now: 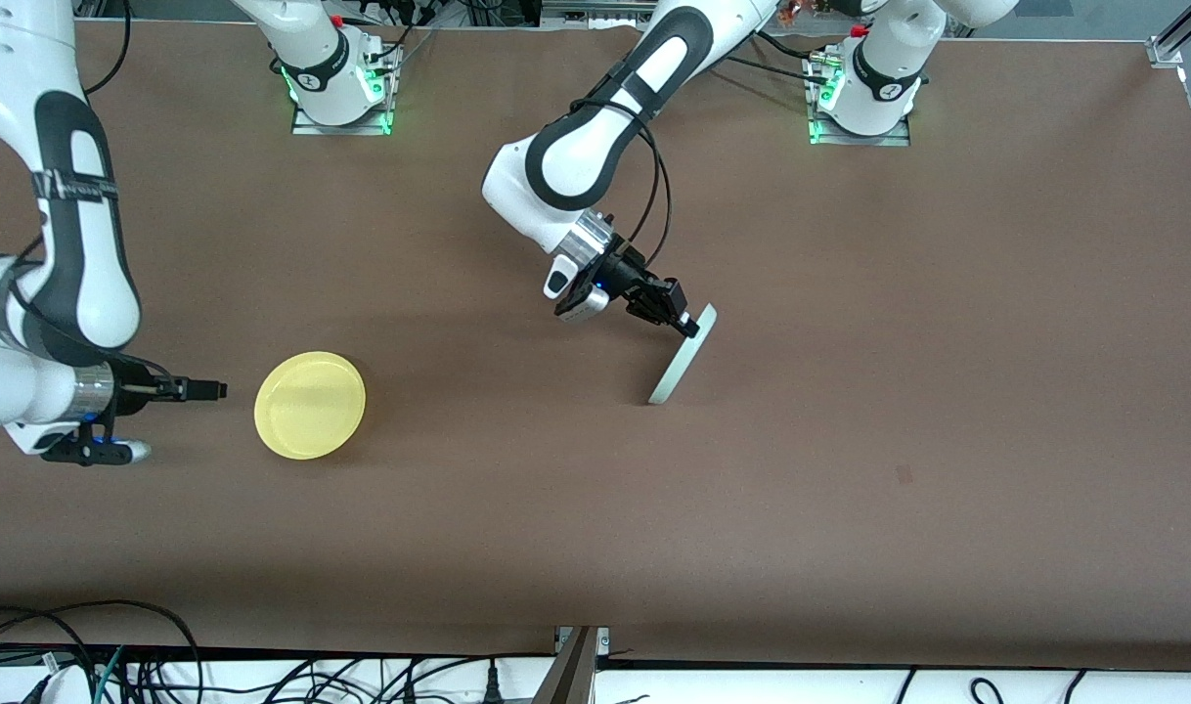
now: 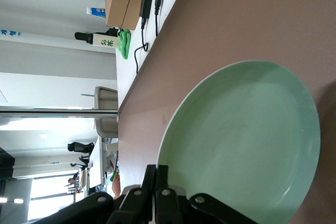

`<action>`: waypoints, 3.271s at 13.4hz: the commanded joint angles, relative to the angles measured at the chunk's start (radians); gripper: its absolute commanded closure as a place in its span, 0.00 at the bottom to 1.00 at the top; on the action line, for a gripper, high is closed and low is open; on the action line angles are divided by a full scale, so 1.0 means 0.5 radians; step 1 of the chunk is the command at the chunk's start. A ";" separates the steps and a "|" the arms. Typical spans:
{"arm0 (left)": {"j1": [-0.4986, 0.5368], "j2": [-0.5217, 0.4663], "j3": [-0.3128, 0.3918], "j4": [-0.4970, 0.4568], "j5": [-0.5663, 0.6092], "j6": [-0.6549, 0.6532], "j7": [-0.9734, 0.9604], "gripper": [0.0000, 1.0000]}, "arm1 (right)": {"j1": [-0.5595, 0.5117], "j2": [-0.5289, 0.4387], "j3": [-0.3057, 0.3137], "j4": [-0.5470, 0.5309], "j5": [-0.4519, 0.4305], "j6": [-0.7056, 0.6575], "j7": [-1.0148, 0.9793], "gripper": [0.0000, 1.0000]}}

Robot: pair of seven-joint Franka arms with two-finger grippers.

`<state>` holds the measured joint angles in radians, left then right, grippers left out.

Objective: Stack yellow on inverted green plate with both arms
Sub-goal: 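Carry the green plate inward while the right gripper grasps the yellow rim, then lower the inverted green plate while the right gripper lifts the yellow plate, then release the green plate while the right gripper carries the yellow plate over it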

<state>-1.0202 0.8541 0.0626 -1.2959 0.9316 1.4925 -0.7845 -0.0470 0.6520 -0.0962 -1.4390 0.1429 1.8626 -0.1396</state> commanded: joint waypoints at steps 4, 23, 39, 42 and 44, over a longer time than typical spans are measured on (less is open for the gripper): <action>-0.174 0.123 0.022 0.064 0.051 -0.058 -0.118 1.00 | -0.007 0.089 0.042 -0.272 0.033 0.419 -0.055 0.00; -0.371 0.271 -0.003 0.159 -0.314 0.809 -1.706 0.00 | -0.059 0.089 0.085 -0.445 0.260 0.472 -0.273 1.00; 1.018 -0.376 -0.119 0.441 -1.782 0.694 -0.568 0.00 | 0.255 -0.080 0.745 -0.221 0.263 0.330 0.937 1.00; 1.276 -0.545 -0.119 0.441 -1.894 0.351 0.140 0.00 | 0.639 -0.040 0.742 -0.236 0.248 0.517 1.447 1.00; 1.383 -0.668 -0.119 0.429 -1.897 0.155 0.420 0.00 | 0.823 -0.037 0.738 -0.309 0.242 0.649 1.598 1.00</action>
<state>-0.3616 0.5925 0.0184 -1.0468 0.0006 1.6458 -0.6923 0.3045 0.6383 0.2845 -1.5573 0.2639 2.1322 0.5995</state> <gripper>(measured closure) 0.000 0.982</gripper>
